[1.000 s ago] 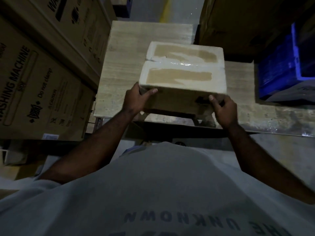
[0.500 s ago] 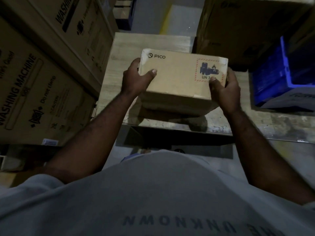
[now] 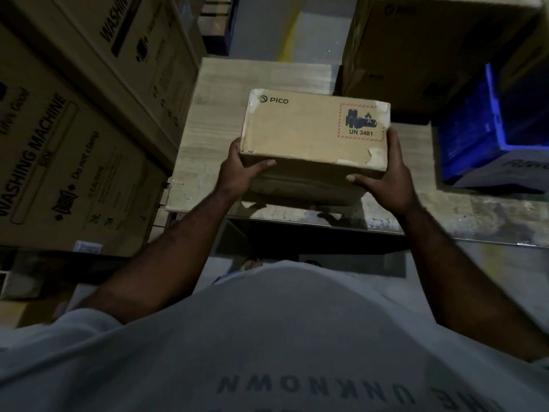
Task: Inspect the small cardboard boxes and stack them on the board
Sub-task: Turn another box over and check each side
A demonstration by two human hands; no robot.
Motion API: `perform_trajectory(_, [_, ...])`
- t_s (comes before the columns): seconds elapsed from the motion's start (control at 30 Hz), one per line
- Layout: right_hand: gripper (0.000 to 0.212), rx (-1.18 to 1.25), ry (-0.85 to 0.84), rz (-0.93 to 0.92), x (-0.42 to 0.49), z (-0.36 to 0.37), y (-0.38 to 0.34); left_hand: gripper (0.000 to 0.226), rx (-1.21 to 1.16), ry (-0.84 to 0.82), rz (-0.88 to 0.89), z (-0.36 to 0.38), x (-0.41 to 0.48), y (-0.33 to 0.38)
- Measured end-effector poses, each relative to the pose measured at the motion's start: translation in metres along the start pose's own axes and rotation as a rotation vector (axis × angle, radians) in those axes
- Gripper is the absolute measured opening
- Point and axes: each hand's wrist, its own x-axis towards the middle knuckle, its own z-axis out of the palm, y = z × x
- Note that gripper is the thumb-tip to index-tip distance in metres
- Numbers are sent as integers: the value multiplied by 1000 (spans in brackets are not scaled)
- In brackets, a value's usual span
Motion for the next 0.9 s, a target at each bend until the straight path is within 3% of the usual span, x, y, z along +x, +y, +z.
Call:
perform_trajectory(0.07, [115,-28,25,-2,1,0,-1,87,15,28,-26,4,1,-2])
perform_trajectory(0.2, [97,-51,170,-16,5,1,-16,85,46,83,-18,1,7,14])
perform_trajectory(0.4, [77,-116,413,-45,25,-7,-46,59,331,292,75,-2,15,53])
perform_trajectory(0.53, [73,-225,379,-5,37,-7,-51,56,319,321,82,0,15,44])
perform_trajectory(0.7, [71,-257,238,106,43,3,-25,54,214,336,-46,8,20,32])
perform_trajectory(0.9, [82,-184,163,123,58,13,0,39,148,155,-88,16,31,25])
